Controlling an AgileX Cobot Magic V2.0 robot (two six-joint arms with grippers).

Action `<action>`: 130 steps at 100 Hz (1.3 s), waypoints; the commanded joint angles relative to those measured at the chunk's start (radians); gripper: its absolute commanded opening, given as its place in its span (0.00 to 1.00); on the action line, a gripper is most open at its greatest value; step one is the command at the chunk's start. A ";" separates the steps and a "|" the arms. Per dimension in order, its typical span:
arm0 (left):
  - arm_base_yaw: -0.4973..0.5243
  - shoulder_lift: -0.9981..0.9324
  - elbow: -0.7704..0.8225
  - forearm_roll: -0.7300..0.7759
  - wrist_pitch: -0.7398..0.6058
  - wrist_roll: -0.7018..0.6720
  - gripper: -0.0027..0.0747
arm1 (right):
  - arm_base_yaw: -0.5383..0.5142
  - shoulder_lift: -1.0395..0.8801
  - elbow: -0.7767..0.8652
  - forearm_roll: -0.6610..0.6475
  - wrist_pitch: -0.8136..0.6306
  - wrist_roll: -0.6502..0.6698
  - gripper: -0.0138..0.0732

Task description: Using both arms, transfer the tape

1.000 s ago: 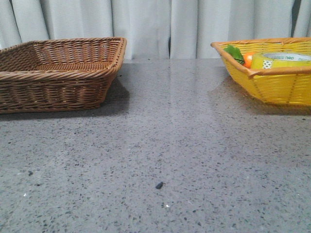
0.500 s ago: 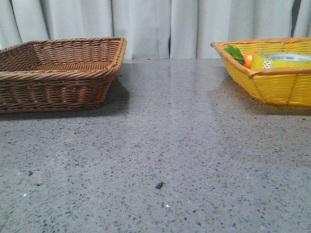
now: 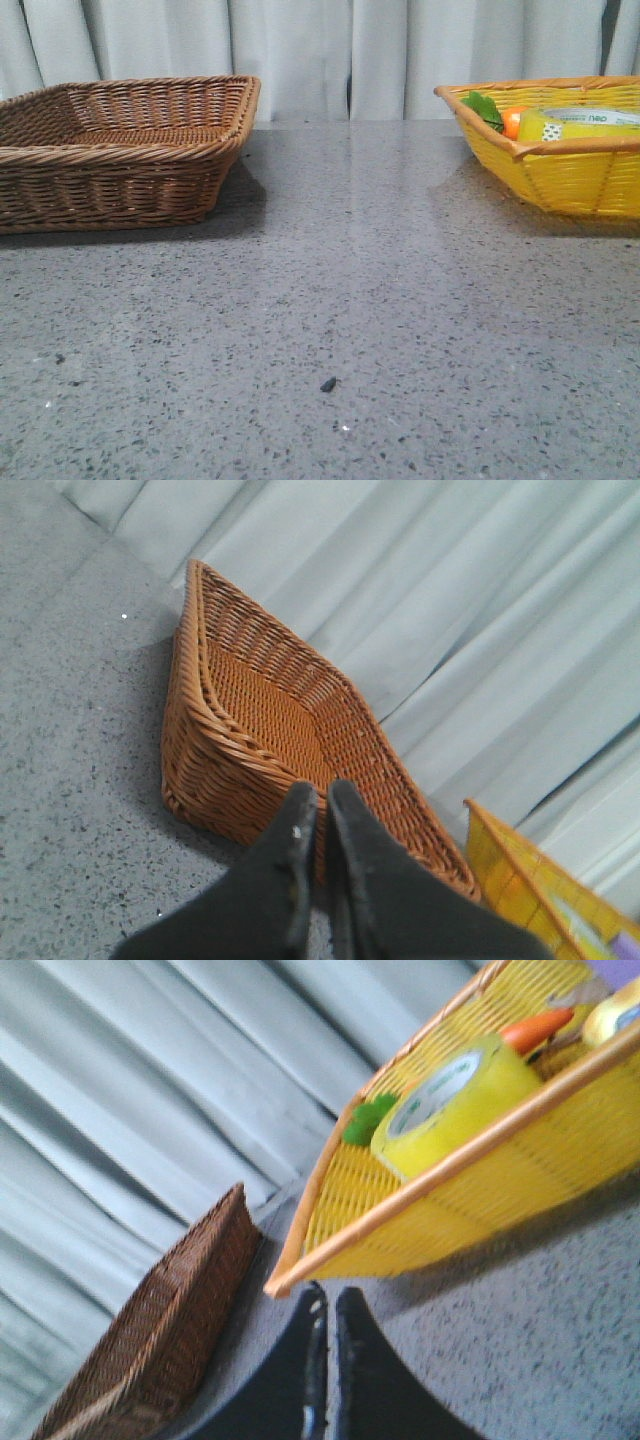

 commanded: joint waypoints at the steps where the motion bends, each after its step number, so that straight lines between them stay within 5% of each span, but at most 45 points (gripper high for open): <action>1: 0.004 0.036 -0.089 0.111 0.012 0.000 0.01 | -0.002 -0.005 -0.076 -0.071 0.031 -0.006 0.08; 15: 0.004 0.196 -0.259 0.344 0.156 0.000 0.02 | -0.002 0.078 -0.218 -0.305 0.109 -0.006 0.08; 25: 0.004 0.328 -0.405 0.440 0.268 0.000 0.15 | -0.002 0.208 -0.354 -0.447 0.205 -0.006 0.13; 39: 0.004 0.487 -0.561 0.459 0.363 0.030 0.37 | -0.002 0.479 -0.601 -0.553 0.407 -0.006 0.40; 51: 0.004 0.565 -0.642 0.459 0.376 0.049 0.45 | -0.002 0.738 -0.841 -0.569 0.599 -0.006 0.63; 87: 0.004 0.584 -0.680 0.417 0.367 0.077 0.44 | -0.002 1.345 -1.433 -0.790 0.926 0.072 0.62; 130: 0.004 0.584 -0.680 0.407 0.373 0.077 0.44 | -0.002 1.705 -1.510 -0.881 0.830 0.072 0.60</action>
